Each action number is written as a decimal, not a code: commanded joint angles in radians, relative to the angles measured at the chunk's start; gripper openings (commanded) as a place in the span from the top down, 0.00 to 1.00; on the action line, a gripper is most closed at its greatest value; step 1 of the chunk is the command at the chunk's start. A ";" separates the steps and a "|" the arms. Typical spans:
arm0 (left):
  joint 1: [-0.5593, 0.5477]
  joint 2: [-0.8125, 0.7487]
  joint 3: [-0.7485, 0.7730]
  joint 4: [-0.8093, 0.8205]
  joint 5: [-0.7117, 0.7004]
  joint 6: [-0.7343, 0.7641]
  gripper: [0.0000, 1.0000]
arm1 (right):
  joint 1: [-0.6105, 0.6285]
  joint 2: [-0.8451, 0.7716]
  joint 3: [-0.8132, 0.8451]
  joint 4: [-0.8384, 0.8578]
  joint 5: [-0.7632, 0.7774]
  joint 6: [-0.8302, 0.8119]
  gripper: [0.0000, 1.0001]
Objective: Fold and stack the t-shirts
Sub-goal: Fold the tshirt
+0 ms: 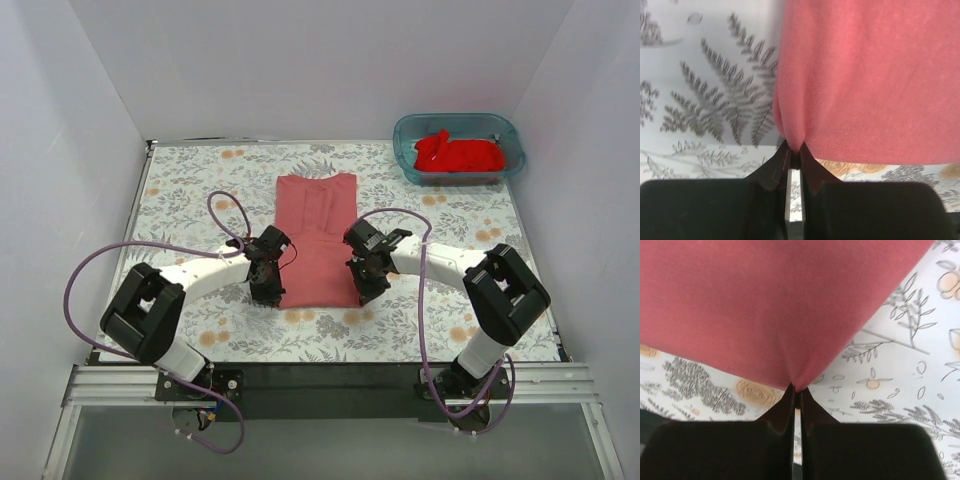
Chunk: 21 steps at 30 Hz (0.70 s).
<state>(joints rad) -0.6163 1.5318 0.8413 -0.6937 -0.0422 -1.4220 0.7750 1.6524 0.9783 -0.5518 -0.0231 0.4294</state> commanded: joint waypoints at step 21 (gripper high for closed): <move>-0.197 -0.461 0.150 -0.458 0.080 -0.242 1.00 | 0.067 -0.287 0.307 -0.559 -0.126 -0.127 0.99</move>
<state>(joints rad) -0.9581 1.0733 0.9466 -1.1736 0.0360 -1.8046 0.8970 1.3277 1.1473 -1.0542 -0.1768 0.3763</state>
